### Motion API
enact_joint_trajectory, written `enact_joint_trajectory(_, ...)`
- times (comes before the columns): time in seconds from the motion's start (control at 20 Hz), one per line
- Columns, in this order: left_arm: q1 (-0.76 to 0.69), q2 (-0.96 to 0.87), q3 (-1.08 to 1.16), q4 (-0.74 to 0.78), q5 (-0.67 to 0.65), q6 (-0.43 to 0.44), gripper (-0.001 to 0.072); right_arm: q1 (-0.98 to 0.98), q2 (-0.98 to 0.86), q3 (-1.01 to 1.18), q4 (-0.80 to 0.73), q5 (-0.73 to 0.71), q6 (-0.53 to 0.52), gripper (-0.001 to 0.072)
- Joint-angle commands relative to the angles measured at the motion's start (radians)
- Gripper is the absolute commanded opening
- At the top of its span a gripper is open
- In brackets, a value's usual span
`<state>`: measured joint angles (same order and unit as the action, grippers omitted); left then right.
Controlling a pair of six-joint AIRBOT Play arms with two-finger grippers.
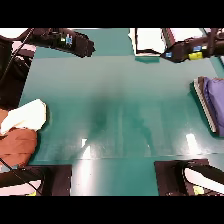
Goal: Fold the shirts.
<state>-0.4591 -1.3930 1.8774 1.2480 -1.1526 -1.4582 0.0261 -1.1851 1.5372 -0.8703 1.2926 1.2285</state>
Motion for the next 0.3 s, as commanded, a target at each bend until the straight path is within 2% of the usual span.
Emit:
enact_joint_trajectory(0.0,0.000,0.000,0.000,0.000,0.001,0.000,0.0026,0.092,0.000,0.001,0.003,-0.010,0.000,0.0021)
enact_joint_trajectory(0.25,0.000,0.000,0.000,0.000,0.001,0.000,0.0026,0.083,0.001,0.001,0.005,0.028,0.001,0.0020)
